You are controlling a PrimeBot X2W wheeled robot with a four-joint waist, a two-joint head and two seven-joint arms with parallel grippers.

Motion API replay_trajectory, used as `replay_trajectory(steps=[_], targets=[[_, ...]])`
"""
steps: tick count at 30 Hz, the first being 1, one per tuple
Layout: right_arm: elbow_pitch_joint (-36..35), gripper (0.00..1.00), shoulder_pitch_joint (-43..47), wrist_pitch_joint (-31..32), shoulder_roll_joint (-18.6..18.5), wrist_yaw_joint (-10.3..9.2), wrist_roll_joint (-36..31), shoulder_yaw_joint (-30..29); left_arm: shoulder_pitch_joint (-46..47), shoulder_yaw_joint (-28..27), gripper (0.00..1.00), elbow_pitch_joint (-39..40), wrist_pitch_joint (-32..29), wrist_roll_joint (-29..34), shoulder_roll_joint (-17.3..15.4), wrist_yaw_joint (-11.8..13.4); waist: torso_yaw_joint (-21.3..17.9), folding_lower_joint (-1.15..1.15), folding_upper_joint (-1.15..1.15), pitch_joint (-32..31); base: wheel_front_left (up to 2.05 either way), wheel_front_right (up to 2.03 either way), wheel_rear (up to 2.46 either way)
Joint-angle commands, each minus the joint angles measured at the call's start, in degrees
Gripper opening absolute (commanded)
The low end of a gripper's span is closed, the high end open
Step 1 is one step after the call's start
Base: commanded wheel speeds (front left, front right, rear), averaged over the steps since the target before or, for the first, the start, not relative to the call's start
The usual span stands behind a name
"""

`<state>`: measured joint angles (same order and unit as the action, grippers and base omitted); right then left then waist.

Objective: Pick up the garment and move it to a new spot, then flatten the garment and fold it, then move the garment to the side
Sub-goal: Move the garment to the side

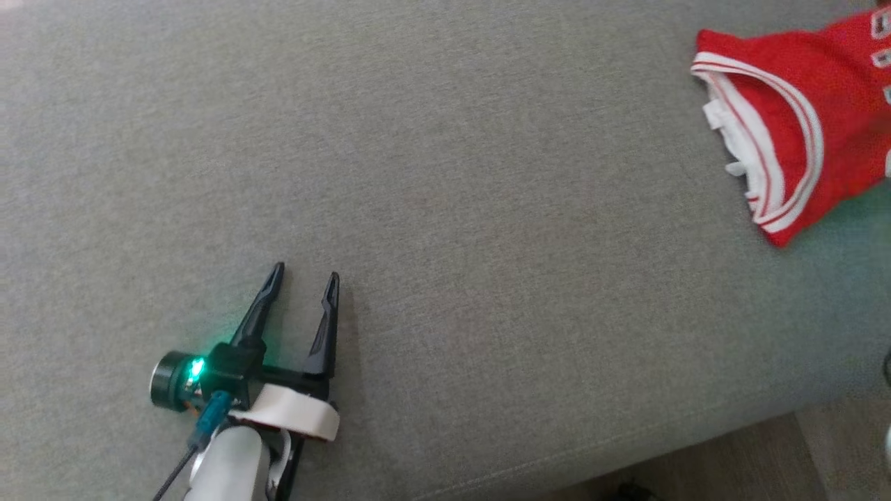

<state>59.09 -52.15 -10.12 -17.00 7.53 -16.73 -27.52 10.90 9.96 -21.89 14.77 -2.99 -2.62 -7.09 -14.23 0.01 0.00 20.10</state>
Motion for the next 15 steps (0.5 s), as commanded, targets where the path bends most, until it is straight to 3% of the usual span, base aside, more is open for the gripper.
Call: replay_trajectory(steps=[1,7,15], targets=[[-3.42,1.00,-0.88,-1.60,1.42,-0.04,-3.06,-1.58,1.12,-2.30,1.00,0.40,0.23,0.12,-0.76,0.05,0.39,-0.01,0.00,-0.51,0.00,0.00,0.00],[-4.31,1.00,-0.82,-4.46,7.27,-0.04,-4.54,-0.95,0.26,-3.05,1.00,0.54,0.23,-0.24,-0.59,0.38,1.32,-0.01,0.00,-3.30,0.00,0.00,0.00],[-11.14,1.00,7.57,-4.85,13.64,-0.04,5.24,10.79,-1.91,-4.61,1.00,0.45,0.23,-1.33,-0.35,1.97,6.02,-0.01,0.00,-8.43,0.00,0.00,0.00]])
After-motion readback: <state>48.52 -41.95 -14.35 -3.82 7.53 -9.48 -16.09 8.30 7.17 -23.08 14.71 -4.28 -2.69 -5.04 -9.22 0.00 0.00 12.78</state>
